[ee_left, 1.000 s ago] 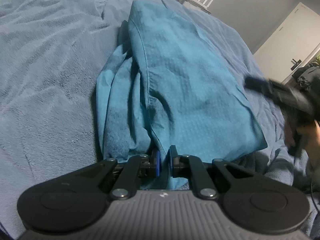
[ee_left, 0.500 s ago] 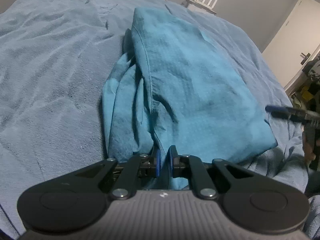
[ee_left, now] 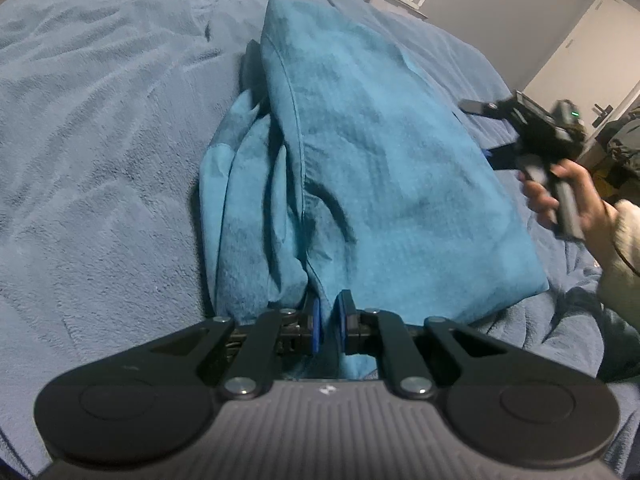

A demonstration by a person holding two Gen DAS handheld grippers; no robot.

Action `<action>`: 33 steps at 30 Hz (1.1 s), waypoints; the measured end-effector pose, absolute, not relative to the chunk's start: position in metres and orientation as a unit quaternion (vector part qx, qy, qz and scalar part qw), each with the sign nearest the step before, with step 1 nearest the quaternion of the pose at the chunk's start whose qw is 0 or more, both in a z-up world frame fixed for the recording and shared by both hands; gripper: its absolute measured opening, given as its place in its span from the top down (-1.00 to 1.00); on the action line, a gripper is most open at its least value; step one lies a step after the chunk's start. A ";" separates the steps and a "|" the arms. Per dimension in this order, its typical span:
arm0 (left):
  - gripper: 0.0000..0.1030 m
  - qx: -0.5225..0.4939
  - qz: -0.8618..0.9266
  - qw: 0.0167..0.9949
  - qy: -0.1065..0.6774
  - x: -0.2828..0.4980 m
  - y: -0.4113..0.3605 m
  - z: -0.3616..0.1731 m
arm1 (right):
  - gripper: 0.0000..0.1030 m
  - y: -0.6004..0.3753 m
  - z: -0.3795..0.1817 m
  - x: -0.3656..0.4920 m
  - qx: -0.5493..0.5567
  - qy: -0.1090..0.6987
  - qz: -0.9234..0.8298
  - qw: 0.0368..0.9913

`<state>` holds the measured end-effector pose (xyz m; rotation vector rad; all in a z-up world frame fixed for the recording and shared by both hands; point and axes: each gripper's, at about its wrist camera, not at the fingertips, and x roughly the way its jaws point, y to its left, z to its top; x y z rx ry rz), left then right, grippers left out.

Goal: Fold large clothes

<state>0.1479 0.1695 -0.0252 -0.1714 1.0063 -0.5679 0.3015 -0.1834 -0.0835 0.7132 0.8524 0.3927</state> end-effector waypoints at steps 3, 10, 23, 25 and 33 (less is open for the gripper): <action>0.90 -0.076 -0.275 0.832 0.475 0.150 0.169 -0.025 | -0.93 -0.186 -0.102 0.325 0.356 0.411 0.214 0.812; 0.90 -0.096 -0.289 0.819 0.486 0.160 0.174 -0.035 | -0.99 -0.179 -0.133 0.371 0.396 0.399 0.259 0.785; 0.87 -0.103 -0.293 0.809 0.499 0.171 0.170 -0.047 | -0.52 -0.144 -0.145 0.425 0.404 0.374 0.269 0.790; 0.88 -0.092 -0.291 0.814 0.495 0.172 0.162 -0.048 | -0.36 -0.147 -0.130 0.419 0.401 0.366 0.266 0.796; 0.88 -0.083 -0.321 0.827 0.454 0.195 0.097 -0.056 | -0.32 -0.202 -0.034 0.426 0.315 0.369 0.226 0.845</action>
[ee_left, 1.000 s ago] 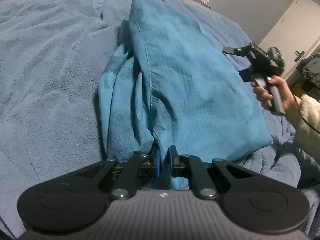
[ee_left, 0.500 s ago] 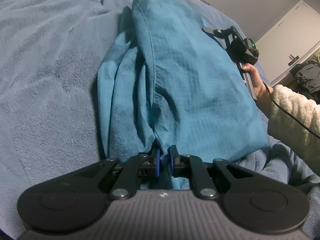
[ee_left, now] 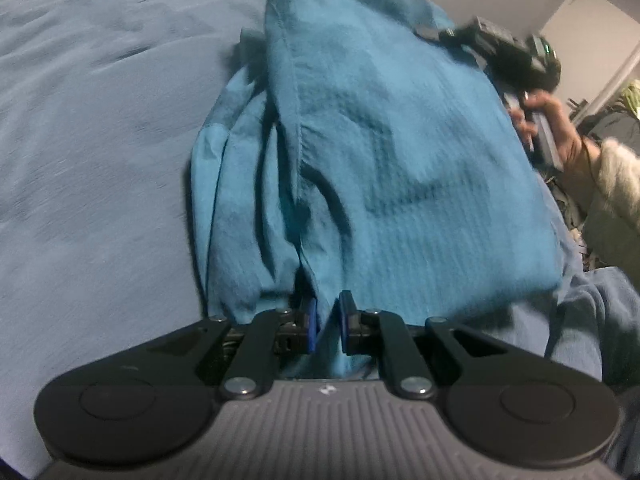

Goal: Fold large clothes

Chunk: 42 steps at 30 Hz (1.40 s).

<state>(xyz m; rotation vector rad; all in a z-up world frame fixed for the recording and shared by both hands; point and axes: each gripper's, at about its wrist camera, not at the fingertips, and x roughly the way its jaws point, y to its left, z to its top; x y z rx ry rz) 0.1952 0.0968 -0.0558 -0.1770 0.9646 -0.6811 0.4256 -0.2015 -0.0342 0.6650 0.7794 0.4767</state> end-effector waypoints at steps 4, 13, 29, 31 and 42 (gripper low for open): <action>0.87 -0.053 -0.338 0.843 0.416 0.210 0.047 -0.052 | -0.41 -0.230 0.009 0.457 0.277 0.352 0.189 0.874; 0.87 -0.087 -0.360 0.837 0.404 0.229 0.032 -0.060 | -0.90 -0.260 -0.023 0.502 0.290 0.375 0.053 0.879; 0.87 -0.083 -0.366 0.851 0.368 0.227 0.038 -0.054 | -0.12 -0.177 -0.002 0.496 0.040 0.273 -0.093 0.957; 0.87 -0.086 -0.365 0.854 0.360 0.226 0.041 -0.051 | -0.12 -0.171 -0.008 0.513 0.040 0.290 -0.119 0.949; 0.87 -0.094 -0.361 0.854 0.363 0.222 0.049 -0.055 | -0.25 -0.139 -0.015 0.503 0.004 0.258 -0.129 0.957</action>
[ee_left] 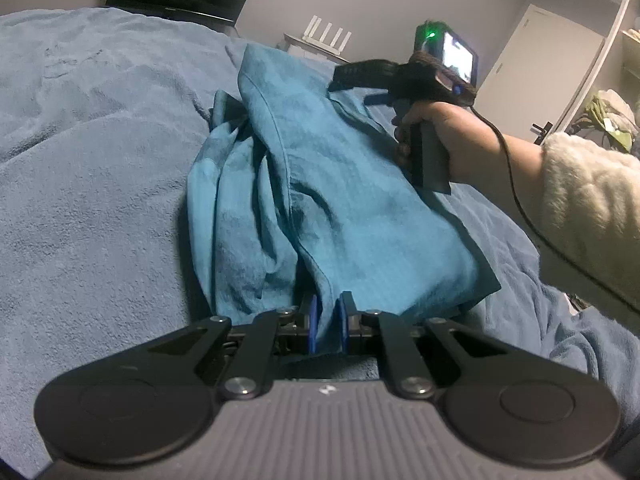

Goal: Fold large clothes

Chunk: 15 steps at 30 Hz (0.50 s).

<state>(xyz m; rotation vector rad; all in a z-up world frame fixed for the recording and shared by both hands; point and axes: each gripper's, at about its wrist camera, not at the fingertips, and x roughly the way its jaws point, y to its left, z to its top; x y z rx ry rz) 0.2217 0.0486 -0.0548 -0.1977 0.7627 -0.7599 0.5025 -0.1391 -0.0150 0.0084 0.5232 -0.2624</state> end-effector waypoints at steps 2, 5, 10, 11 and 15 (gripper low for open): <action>0.87 -0.093 -0.360 0.855 0.362 0.220 0.049 -0.056 | -0.24 -0.125 -0.017 0.493 -0.011 0.268 -0.095 0.959; 0.87 -0.088 -0.357 0.856 0.363 0.220 0.046 -0.056 | -0.21 -0.093 -0.022 0.483 -0.043 0.293 -0.043 0.954; 0.87 -0.075 -0.355 0.862 0.355 0.219 0.041 -0.055 | -0.25 -0.069 -0.015 0.434 -0.010 0.292 0.037 0.956; 0.87 -0.075 -0.354 0.863 0.353 0.218 0.041 -0.055 | -0.27 -0.071 -0.012 0.417 -0.004 0.286 0.041 0.957; 0.87 -0.058 -0.346 0.871 0.345 0.212 0.039 -0.054 | -0.31 -0.102 -0.014 0.360 0.009 0.275 -0.004 0.961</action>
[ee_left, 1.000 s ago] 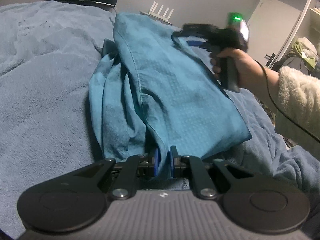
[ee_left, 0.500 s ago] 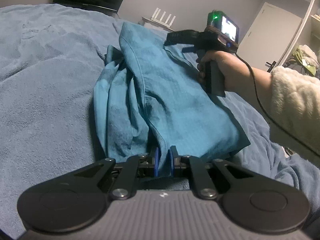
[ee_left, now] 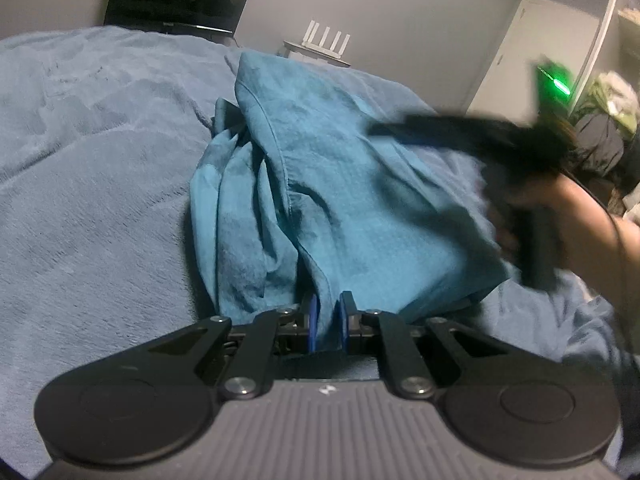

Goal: Fold large clothes

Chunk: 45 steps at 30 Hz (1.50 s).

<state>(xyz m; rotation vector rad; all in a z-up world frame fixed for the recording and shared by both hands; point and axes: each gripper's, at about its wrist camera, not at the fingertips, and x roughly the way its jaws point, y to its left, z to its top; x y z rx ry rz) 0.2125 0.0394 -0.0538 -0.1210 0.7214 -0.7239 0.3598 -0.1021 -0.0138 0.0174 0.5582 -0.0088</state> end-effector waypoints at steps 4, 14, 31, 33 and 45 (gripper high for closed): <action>0.87 -0.045 -0.327 0.880 0.341 0.208 0.039 -0.053 | -0.33 -0.128 -0.034 0.292 -0.008 0.297 -0.037 0.954; 0.72 -0.076 -0.284 0.898 0.327 0.187 0.053 -0.047 | -0.52 -0.166 -0.039 0.166 0.051 0.296 -0.069 0.951; -0.87 0.106 -0.160 0.936 0.296 0.082 -0.026 -0.065 | -0.99 -0.110 -0.073 0.117 0.018 0.288 -0.083 0.954; -0.87 0.102 -0.163 0.932 0.307 0.086 -0.025 -0.068 | -0.99 -0.111 -0.075 0.118 0.020 0.291 -0.085 0.953; -0.87 0.110 -0.150 0.931 0.314 0.089 -0.024 -0.072 | -0.99 -0.109 -0.083 0.119 0.000 0.302 -0.068 0.951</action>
